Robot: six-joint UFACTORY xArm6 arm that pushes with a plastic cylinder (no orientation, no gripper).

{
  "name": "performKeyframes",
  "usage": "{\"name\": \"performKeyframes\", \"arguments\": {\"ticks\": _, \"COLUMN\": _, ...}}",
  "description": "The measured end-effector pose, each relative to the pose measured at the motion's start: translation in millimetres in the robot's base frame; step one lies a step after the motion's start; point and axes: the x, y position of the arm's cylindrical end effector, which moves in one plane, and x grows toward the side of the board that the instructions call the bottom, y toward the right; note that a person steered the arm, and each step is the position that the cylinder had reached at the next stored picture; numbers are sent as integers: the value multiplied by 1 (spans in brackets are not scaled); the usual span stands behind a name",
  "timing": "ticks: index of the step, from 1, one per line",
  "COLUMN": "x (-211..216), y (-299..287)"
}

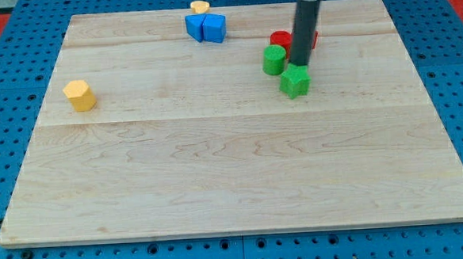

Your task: Push both the red blocks towards the center left side of the board

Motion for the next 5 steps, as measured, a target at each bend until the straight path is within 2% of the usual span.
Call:
{"name": "performKeyframes", "arguments": {"ticks": 1, "x": -7, "y": 35}}
{"name": "performKeyframes", "arguments": {"ticks": 2, "x": -42, "y": 117}}
{"name": "performKeyframes", "arguments": {"ticks": 3, "x": -83, "y": 106}}
{"name": "performKeyframes", "arguments": {"ticks": 4, "x": -78, "y": 46}}
{"name": "performKeyframes", "arguments": {"ticks": 5, "x": -41, "y": -33}}
